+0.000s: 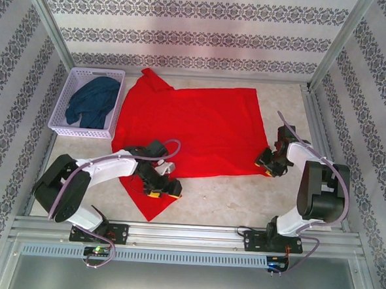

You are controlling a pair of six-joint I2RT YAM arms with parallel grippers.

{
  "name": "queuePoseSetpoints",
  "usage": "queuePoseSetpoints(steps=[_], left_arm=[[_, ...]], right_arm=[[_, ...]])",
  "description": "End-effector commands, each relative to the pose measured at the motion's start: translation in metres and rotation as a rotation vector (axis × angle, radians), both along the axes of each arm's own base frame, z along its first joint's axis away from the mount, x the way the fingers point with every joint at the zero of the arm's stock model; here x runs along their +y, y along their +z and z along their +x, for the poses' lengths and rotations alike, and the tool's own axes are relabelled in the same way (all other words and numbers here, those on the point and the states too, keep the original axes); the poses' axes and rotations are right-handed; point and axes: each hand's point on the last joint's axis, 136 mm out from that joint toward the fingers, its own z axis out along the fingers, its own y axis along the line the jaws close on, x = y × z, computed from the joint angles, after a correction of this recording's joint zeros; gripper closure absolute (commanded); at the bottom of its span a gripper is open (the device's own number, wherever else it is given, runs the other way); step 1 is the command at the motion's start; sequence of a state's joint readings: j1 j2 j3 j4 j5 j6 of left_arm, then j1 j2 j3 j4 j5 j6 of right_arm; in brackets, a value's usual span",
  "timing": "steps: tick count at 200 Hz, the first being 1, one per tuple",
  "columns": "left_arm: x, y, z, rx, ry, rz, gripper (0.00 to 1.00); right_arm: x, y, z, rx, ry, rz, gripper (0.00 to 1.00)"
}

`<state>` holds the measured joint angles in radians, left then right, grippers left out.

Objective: Fold the inside-out t-shirt
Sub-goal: Smooth out the T-shirt at the center of the table.

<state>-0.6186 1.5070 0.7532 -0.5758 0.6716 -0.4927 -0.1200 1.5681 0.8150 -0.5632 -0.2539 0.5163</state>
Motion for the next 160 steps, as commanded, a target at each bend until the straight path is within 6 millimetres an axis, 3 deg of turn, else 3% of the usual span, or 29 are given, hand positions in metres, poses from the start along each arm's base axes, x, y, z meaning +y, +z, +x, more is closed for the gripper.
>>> queuePoseSetpoints(steps=[1, 25, 47, 69, 99, 117, 134, 160], left_arm=[[-0.005, -0.007, -0.015, 0.027, -0.025, 0.011, 0.13], [-0.011, -0.004, -0.024, 0.042, -0.051, -0.011, 0.13], [-0.009, -0.003, -0.026, 0.038, -0.06, 0.0, 0.13], [-0.004, 0.006, -0.015, -0.027, -0.083, 0.047, 0.13], [-0.004, 0.035, 0.003, -0.156, -0.062, 0.039, 0.12], [0.013, 0.039, 0.006, -0.205, -0.009, 0.108, 0.13], [0.041, 0.033, 0.005, -0.221, 0.047, 0.243, 0.16], [0.058, 0.027, -0.024, -0.185, 0.014, 0.356, 0.23]], right_arm=[[-0.004, -0.011, -0.025, 0.062, -0.034, 0.046, 0.54], [-0.02, -0.015, -0.043, 0.069, -0.11, 0.041, 0.57], [-0.028, -0.008, -0.041, 0.035, -0.12, 0.024, 0.57], [-0.024, 0.005, -0.029, -0.012, -0.093, 0.033, 0.56], [-0.01, 0.023, -0.027, -0.047, 0.0, -0.027, 0.52], [0.001, 0.032, -0.029, -0.069, 0.057, -0.049, 0.5], [0.013, 0.038, -0.029, -0.091, 0.107, -0.062, 0.5], [0.027, 0.045, -0.026, -0.122, 0.161, -0.076, 0.49]])
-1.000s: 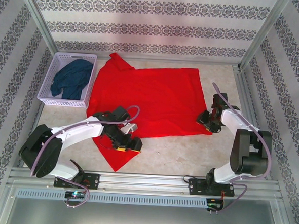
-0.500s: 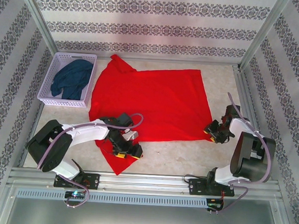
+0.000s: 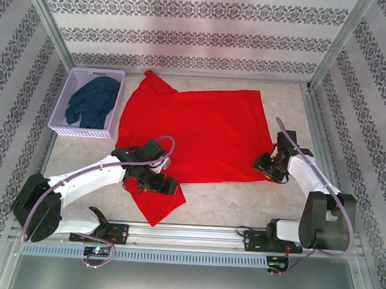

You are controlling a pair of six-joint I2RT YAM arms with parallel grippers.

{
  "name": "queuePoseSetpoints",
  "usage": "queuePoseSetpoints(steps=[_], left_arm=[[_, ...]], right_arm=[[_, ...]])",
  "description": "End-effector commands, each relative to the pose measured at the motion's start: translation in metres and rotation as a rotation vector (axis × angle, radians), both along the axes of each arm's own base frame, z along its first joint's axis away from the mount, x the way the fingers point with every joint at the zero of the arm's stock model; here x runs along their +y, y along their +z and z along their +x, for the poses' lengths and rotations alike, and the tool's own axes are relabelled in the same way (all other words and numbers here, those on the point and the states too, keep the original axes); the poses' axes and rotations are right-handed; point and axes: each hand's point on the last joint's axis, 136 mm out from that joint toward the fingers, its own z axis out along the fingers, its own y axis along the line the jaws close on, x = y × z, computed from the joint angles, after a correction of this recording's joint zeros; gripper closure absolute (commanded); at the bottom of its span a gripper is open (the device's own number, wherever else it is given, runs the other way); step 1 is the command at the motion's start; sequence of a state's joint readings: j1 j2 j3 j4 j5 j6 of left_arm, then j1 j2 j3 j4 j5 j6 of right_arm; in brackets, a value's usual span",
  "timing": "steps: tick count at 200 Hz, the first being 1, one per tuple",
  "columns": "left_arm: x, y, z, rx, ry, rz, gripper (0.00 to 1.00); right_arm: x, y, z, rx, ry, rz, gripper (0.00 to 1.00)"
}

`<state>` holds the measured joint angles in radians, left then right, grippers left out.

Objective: Fold the inside-out t-shirt
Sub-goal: Smooth out the T-shirt at the center of the table, then fold the T-shirt at the center of the table.

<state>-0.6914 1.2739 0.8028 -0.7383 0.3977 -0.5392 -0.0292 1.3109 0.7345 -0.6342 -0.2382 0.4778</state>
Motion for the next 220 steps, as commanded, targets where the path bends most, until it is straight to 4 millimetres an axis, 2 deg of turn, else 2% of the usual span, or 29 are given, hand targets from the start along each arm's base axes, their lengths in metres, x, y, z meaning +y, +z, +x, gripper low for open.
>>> queuePoseSetpoints(steps=[1, 23, 53, 81, 108, 136, 159, 199, 220], left_arm=[[0.034, -0.014, -0.033, 0.052, 0.011, 0.214, 0.23], [0.029, -0.023, -0.063, 0.054, -0.073, 0.292, 0.24], [0.023, -0.038, -0.086, 0.06, -0.156, 0.355, 0.24], [0.02, -0.057, -0.086, 0.048, -0.199, 0.395, 0.26], [0.012, -0.068, -0.083, 0.036, -0.248, 0.416, 0.38], [0.011, -0.078, -0.09, 0.061, -0.288, 0.447, 0.5], [0.013, -0.074, -0.091, 0.057, -0.306, 0.452, 0.61], [0.015, -0.062, -0.085, 0.02, -0.328, 0.463, 0.69], [0.018, -0.054, -0.078, -0.001, -0.338, 0.478, 0.78]], right_arm=[[0.003, 0.009, 0.0, -0.013, 0.037, -0.046, 0.49], [0.007, 0.01, 0.007, -0.042, 0.044, -0.033, 0.49], [0.013, 0.015, 0.016, -0.066, 0.068, -0.007, 0.48], [0.013, 0.023, 0.019, -0.092, 0.083, -0.01, 0.48], [0.012, 0.028, 0.016, -0.107, 0.088, -0.017, 0.48], [0.009, 0.032, 0.012, -0.119, 0.085, -0.031, 0.48], [0.007, 0.034, 0.012, -0.122, 0.082, -0.035, 0.48], [0.008, 0.03, 0.008, -0.103, 0.073, -0.028, 0.48], [0.004, 0.026, 0.004, -0.068, 0.068, -0.047, 0.46]])
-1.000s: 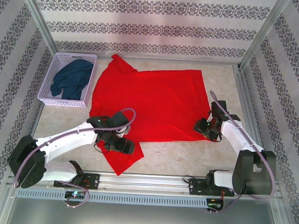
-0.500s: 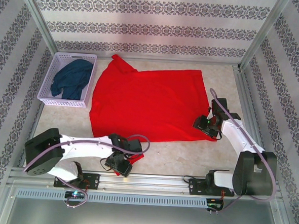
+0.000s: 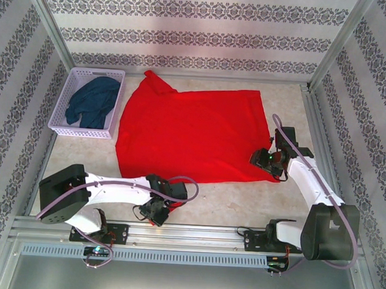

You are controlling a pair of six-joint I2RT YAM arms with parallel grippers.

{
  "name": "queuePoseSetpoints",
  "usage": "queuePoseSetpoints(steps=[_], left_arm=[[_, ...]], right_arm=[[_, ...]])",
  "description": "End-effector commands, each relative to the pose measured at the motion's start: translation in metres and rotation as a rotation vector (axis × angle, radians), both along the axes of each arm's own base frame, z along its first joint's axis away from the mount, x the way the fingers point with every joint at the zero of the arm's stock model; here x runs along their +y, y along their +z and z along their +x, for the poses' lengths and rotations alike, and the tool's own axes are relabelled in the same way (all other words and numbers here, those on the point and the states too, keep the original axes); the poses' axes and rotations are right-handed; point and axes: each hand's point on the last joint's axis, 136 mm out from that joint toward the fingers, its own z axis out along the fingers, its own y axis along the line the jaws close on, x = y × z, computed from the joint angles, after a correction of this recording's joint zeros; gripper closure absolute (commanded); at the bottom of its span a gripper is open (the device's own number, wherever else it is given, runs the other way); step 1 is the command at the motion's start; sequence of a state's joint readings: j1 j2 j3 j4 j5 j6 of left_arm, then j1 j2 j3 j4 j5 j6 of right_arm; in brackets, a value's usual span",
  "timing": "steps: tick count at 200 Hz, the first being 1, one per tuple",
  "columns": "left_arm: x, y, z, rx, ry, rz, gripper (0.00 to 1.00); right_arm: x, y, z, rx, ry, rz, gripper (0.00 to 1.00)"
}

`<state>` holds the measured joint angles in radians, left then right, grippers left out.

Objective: Fold the inside-out t-shirt
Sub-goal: Fold the T-shirt at the center of the table.

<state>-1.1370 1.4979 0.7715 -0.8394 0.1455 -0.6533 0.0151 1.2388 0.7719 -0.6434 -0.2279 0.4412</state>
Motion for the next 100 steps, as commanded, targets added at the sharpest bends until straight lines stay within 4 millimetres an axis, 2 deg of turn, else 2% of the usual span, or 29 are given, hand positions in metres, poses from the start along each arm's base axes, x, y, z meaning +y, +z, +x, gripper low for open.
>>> queuePoseSetpoints(steps=[1, 24, 52, 72, 100], left_arm=[[0.005, 0.012, 0.007, -0.035, -0.047, 0.025, 0.78], [0.009, 0.023, 0.017, -0.057, -0.042, 0.007, 0.89], [0.008, 0.039, 0.03, -0.078, -0.011, -0.063, 1.0], [0.005, 0.049, 0.038, -0.084, 0.013, -0.123, 1.0], [0.002, 0.06, 0.049, -0.088, 0.04, -0.205, 1.0]], right_arm=[[-0.006, -0.002, -0.007, 0.041, -0.009, -0.029, 0.46], [-0.018, -0.006, -0.014, 0.071, -0.035, -0.076, 0.43], [-0.045, -0.009, -0.022, 0.093, -0.13, -0.105, 0.41], [-0.063, -0.008, -0.025, 0.093, -0.207, -0.117, 0.39], [-0.084, -0.016, -0.032, 0.144, -0.298, -0.137, 0.37]])
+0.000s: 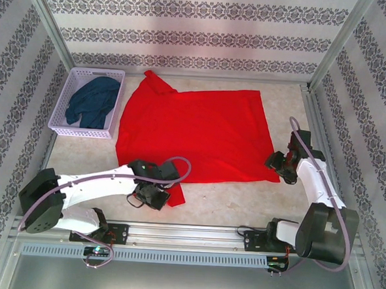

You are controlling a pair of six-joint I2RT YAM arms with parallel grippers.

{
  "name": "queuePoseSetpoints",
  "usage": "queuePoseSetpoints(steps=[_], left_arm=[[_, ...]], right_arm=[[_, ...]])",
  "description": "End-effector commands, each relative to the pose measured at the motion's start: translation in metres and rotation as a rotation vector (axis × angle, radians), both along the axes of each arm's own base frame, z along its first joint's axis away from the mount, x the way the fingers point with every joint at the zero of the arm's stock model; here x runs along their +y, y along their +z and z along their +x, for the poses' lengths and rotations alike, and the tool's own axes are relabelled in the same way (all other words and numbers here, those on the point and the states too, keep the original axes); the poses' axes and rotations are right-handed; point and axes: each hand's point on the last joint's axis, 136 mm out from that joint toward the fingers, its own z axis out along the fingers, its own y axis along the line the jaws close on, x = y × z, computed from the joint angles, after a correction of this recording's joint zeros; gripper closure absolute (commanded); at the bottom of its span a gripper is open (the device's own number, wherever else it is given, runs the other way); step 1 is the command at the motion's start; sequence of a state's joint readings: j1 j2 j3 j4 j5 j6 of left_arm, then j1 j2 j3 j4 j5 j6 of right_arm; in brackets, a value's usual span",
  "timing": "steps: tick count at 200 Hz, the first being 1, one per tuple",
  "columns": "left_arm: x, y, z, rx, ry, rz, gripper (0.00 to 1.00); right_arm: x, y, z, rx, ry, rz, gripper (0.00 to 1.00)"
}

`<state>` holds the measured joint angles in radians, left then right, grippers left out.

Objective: Fold the inside-out t-shirt
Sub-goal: Fold the T-shirt at the center of the table.

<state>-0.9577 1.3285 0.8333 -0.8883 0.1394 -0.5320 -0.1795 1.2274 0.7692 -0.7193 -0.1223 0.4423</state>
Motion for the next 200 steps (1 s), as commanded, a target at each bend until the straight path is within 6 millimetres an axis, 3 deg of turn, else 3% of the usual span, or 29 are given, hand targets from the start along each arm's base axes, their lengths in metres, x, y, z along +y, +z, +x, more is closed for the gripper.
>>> queuePoseSetpoints(steps=[1, 39, 105, 200], left_arm=[[0.003, 0.013, 0.003, 0.01, -0.019, -0.045, 1.0], [0.002, 0.022, 0.013, 0.005, -0.01, -0.119, 1.0], [-0.003, 0.022, 0.016, 0.023, -0.013, -0.161, 1.0], [0.002, 0.033, 0.019, -0.002, 0.01, -0.179, 1.0]], right_arm=[[-0.018, -0.009, -0.016, 0.073, -0.071, -0.04, 0.37], [-0.025, -0.032, -0.024, 0.171, -0.131, 0.013, 0.39], [-0.023, -0.059, -0.018, 0.214, -0.143, 0.046, 0.52], [-0.025, -0.061, -0.016, 0.196, -0.126, 0.029, 0.81]])
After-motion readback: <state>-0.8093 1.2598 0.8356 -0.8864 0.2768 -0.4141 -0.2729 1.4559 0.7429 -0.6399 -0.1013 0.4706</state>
